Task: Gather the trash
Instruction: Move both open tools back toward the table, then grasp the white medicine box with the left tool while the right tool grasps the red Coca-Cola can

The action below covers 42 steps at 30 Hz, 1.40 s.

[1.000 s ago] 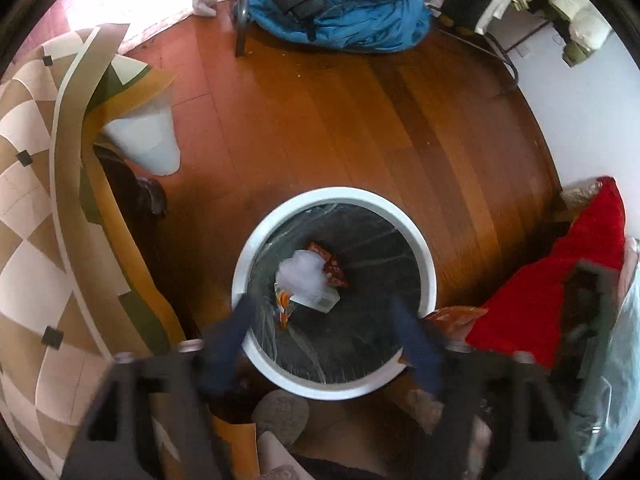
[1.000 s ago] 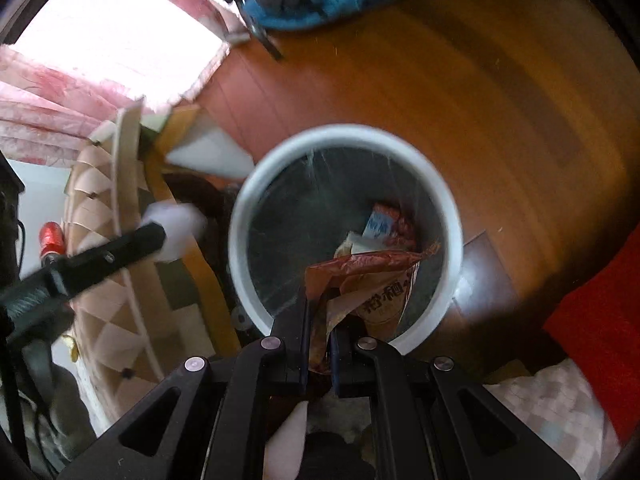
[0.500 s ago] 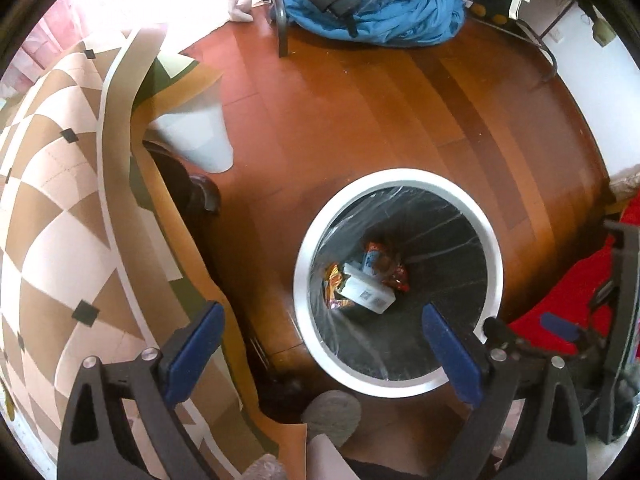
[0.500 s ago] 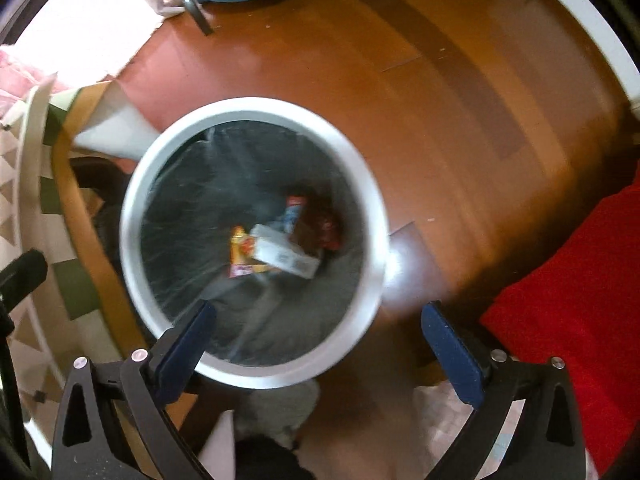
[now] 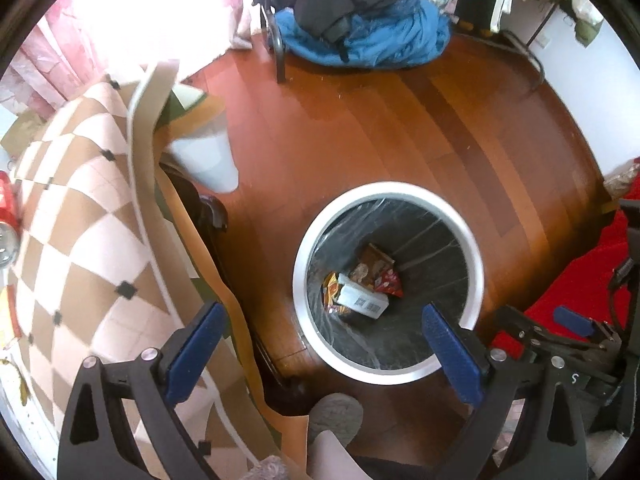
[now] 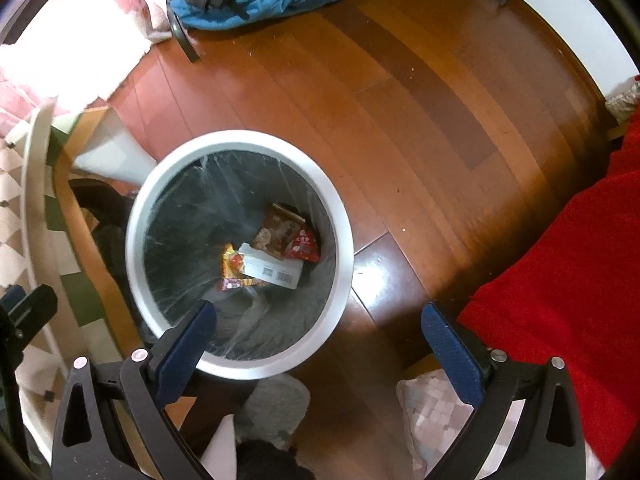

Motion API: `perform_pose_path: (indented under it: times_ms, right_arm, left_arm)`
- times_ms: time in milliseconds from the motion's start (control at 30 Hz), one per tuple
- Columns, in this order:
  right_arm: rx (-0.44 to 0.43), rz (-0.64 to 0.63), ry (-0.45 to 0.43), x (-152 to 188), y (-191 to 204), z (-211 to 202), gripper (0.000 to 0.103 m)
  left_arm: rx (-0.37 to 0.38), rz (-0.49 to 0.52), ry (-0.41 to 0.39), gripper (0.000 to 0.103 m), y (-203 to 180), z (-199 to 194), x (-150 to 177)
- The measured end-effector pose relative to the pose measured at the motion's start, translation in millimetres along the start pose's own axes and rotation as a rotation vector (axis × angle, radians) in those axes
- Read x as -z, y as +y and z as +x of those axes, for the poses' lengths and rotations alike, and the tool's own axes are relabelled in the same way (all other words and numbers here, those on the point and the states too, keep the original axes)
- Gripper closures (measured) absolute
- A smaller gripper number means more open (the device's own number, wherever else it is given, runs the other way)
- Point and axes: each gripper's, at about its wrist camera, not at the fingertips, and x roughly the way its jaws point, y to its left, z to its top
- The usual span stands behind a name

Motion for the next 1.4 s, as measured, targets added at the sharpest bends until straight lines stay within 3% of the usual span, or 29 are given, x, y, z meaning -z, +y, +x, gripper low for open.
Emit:
perform_pose_path:
  times_ms: [233,400,567,700,833,967,1133,1400]
  right_arm:
    - [-0.055,-0.012,-0.116,10,9,-81,0.0]
    - [-0.137,-0.047,-0.216,16,37,-157,0.0]
    - [-0.22,-0.14,-0.254,26,98,-207,0.0]
    - [-0.279,-0.267,-0.246,38,182,-225,0.0]
    - [-0.32,-0.397,-0.203,51,276,-215,0.0]
    - [-0.322,-0.543,-0.124,61,375,-179,0.0]
    - [-0.216,-0.719,-0.057,59,490,-125,0.0]
    - [0.0,-0.871,0.028,40,579,-45,0.0]
  left_arm:
    - [0.008,-0.039,-0.128,0.002,13,-76,3]
    - [-0.012,-0.109,-0.254,0.002,56,-145,6]
    - [-0.065,-0.228,-0.334,0.002,138,-198,21]
    - [-0.166,-0.33,-0.355,0.002,220,-218,39]
    - [-0.257,-0.422,-0.326,0.002,297,-213,61]
    - [-0.337,-0.503,-0.262,0.002,372,-179,90]
    - [-0.385,-0.533,-0.176,0.002,432,-133,113]
    - [-0.405,-0.48,-0.114,0.002,466,-93,109]
